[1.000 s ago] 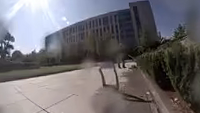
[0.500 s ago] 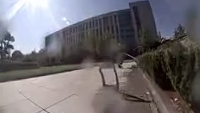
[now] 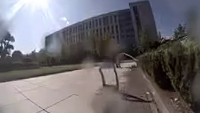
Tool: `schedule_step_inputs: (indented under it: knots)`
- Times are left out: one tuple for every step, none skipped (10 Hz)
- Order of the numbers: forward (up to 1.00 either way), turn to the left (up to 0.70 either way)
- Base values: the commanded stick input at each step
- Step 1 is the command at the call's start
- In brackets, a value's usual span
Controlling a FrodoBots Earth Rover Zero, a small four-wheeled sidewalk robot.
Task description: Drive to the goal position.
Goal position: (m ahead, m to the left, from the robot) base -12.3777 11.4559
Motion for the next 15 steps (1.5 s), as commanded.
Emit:
schedule_step_inputs:
  knots:
    - [0.05, 0.0]
    - [0.05, 0.0]
    - [0.05, 0.0]
    - [0.05, 0.0]
    - [0.05, 0.0]
    - [0.05, 0.0]
    - [0.05, 0.0]
    - [0.05, 0.0]
    - [0.05, 0.0]
    - [0.05, 0.0]
    - [0.05, 0.0]
    - [0.05, 0.0]
    - [0.05, 0.0]
    - [0.05, 0.0]
    - [0.05, 0.0]
